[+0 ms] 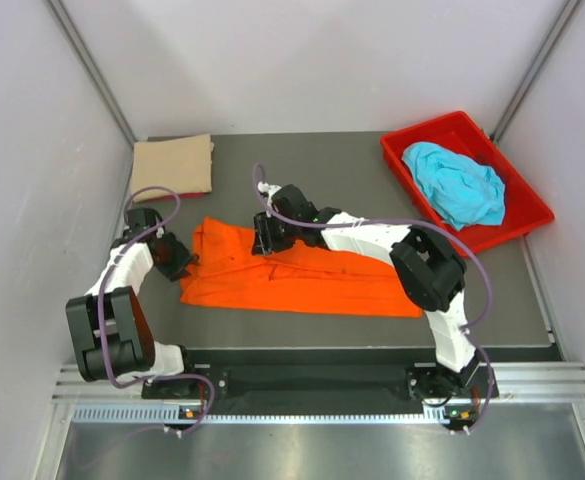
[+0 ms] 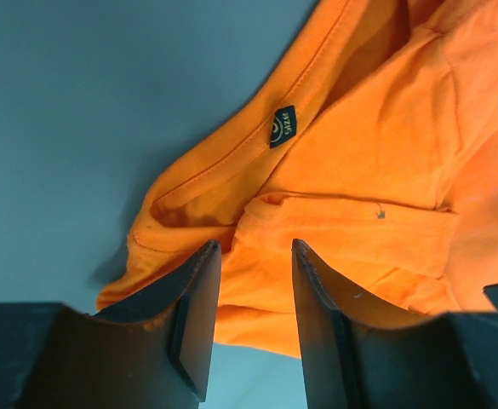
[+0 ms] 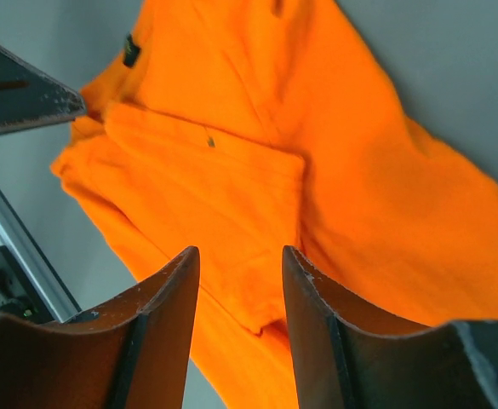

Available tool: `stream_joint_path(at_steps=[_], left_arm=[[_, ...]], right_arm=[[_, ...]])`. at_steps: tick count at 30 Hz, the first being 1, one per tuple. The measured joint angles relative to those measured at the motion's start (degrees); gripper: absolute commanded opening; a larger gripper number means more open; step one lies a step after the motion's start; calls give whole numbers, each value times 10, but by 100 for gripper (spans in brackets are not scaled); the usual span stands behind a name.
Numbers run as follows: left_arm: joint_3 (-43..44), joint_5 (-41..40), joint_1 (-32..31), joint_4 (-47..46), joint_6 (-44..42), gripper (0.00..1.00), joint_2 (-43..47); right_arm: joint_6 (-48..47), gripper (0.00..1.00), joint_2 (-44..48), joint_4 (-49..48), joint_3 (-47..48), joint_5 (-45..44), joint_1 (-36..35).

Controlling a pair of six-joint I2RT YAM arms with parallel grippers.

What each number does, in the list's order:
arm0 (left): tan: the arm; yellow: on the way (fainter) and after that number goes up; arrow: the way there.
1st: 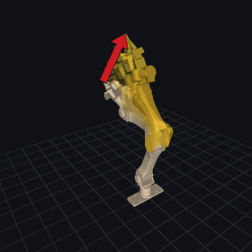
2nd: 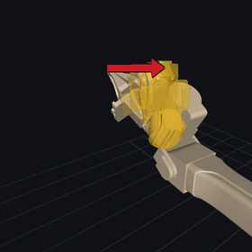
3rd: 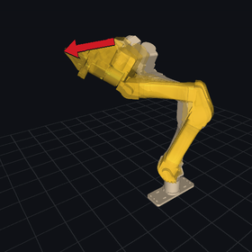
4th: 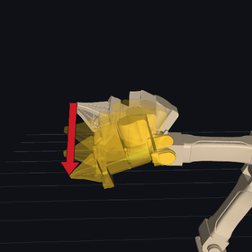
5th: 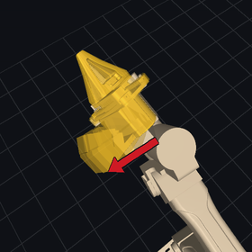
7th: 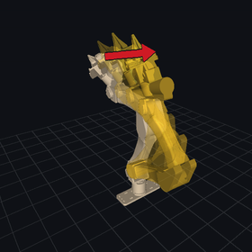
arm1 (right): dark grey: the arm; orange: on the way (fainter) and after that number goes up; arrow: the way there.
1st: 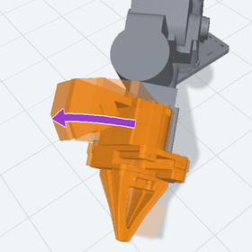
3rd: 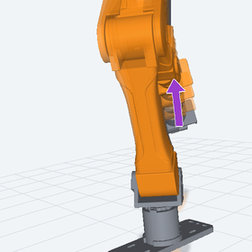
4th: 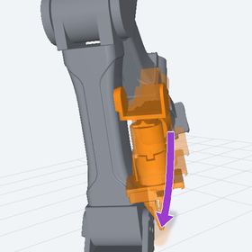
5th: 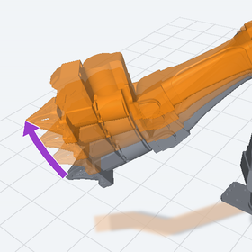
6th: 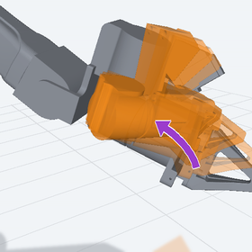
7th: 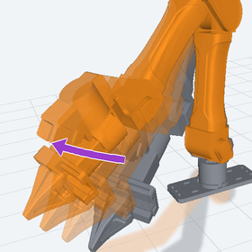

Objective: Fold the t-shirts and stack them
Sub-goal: Fold the tshirt

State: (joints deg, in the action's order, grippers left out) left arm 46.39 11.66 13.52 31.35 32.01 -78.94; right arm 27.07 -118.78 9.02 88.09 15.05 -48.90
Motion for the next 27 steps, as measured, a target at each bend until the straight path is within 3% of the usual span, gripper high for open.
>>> stream_joint_path(at_steps=[6,27], left_arm=[[-9,-8,-5,-20,11,48,-13],[-21,-67,-49,-60,28,46,-26]], right_arm=[[2,44,25,1,-37,-11,0],[6,44,54,-4,-61,-30,0]])
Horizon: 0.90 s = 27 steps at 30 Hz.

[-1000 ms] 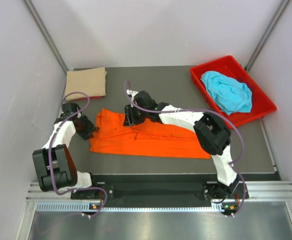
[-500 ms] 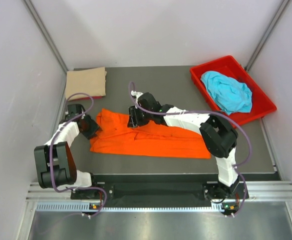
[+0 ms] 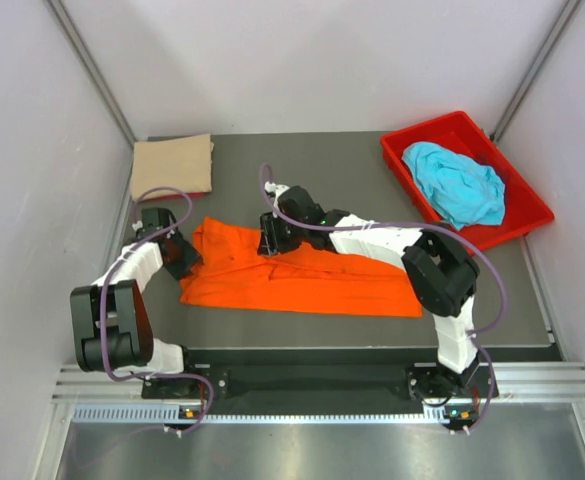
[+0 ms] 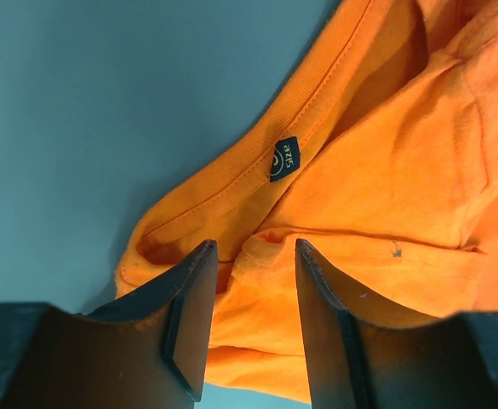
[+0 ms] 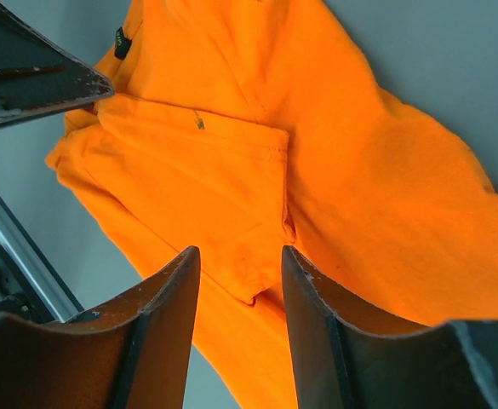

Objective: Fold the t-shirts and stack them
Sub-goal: Fold the tshirt

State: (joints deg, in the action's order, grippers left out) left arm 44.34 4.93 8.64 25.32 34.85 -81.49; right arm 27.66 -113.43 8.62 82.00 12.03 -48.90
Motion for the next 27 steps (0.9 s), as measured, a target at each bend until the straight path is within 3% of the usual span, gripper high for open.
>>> stream_joint_path(at_steps=[7,13,19,27], left_arm=[[-3,8,-10,-20,10,31,-9],[-3,33,-23,-34,17,0,-9],[14,54,-35,-33,33,0,-9],[104,96,-35,-31,85,0,-29]], right_arm=[[1,44,12,0,0,-7,0],[5,45,27,-1,0,-13,0],[5,45,27,-13,-8,-12,0],[1,45,27,-37,-33,-23,-8]])
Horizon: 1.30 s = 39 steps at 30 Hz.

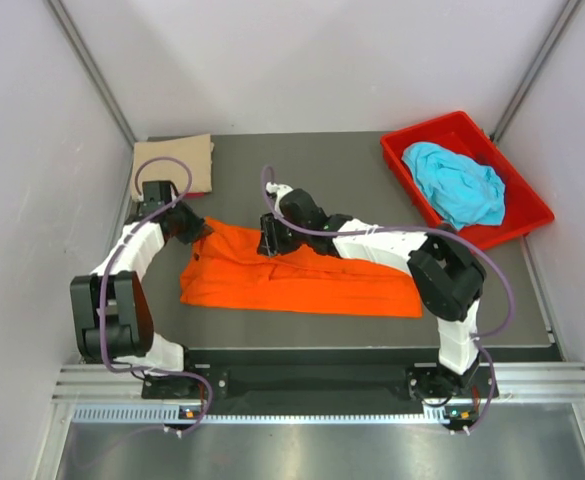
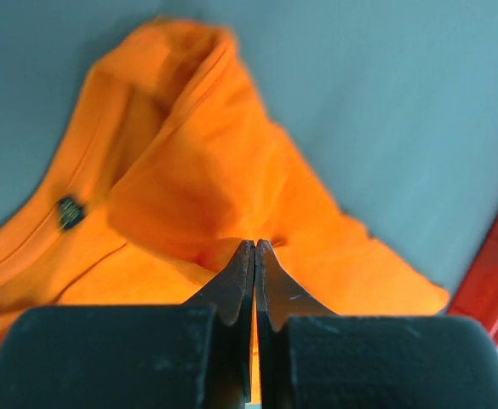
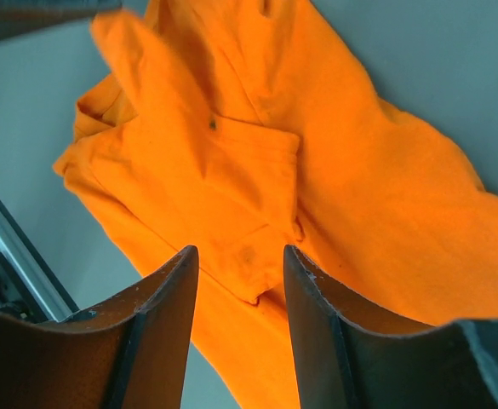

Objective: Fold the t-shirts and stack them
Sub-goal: Fold the tshirt

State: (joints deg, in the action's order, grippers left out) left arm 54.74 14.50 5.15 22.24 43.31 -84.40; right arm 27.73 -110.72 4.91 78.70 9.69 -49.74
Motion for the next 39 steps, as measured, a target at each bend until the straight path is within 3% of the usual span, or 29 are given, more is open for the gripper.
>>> stream_joint_path(at_steps=[14,21,31,32,36,39], left_arm=[[89,76,1,-8,10,0,-132],[99,61,0,33,-37,0,-98],[9,-28,0,103,-101,0,4],[-1,-38,0,108,-102,3,4],[-40,-73,0,133,-100,34,22],[-45,-97,0,145,-89,38,42]], right_arm=[[-23,44,-15,30,57,-73,-38],[-52,45,-28,46,73,-73,-33],[-57,45,-30,49,73,-24,-18],[-56,45,-33,49,73,-18,-18],[-52,43,-59,55,93,3,-18],[-52,42,-91,60,127,14,-18]])
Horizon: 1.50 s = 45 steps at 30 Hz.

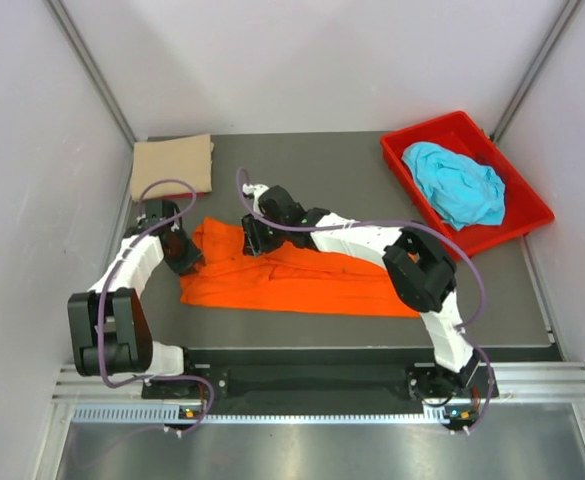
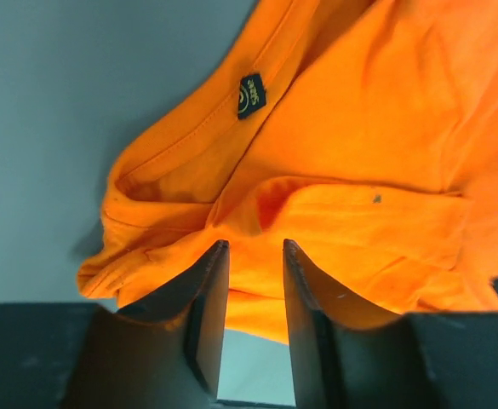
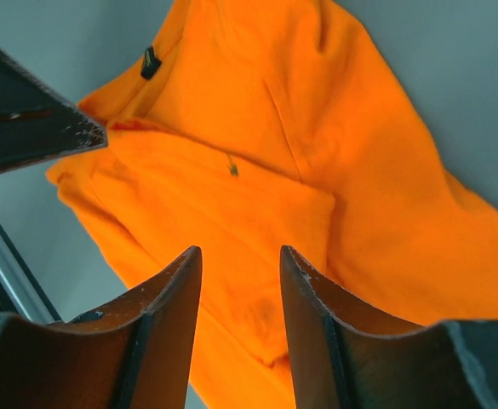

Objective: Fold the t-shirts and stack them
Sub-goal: Fold the tshirt

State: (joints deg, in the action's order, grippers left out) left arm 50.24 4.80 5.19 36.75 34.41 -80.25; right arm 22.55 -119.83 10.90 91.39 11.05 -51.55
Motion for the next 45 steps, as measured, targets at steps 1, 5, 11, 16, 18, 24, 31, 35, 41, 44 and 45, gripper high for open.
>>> stream_joint_path(at_steps=[1,5,11,16,18,24,31,35,41,44,45], left_arm=[[1,-4,1,-1,2,38,5],[12,13,20,-14,3,40,9],[26,68,42,-41,-9,41,-24],[25,81,41,-44,-19,42,-53],[24,83,41,-46,-22,42,-55],[21,89,41,-55,-28,42,-66],[8,86,41,-57,-31,45,-75],[0,85,41,-59,-31,43,-70],[-2,98,41,-57,-37,35,-67],[-2,106,41,-52,-39,34,-55],[-4,109,38,-52,-39,33,-45]], right_arm=[[0,42,-12,2,14,4,0],[0,42,-52,13,60,18,2],[-1,45,-86,24,81,39,15],[-1,45,-96,37,82,50,31],[-1,45,-100,39,85,56,35],[0,44,-110,47,92,73,36],[4,7,-111,49,92,83,36],[7,6,-111,46,92,86,36],[8,17,-109,36,89,94,36],[9,20,-92,15,59,108,36],[9,20,-79,8,41,116,36]])
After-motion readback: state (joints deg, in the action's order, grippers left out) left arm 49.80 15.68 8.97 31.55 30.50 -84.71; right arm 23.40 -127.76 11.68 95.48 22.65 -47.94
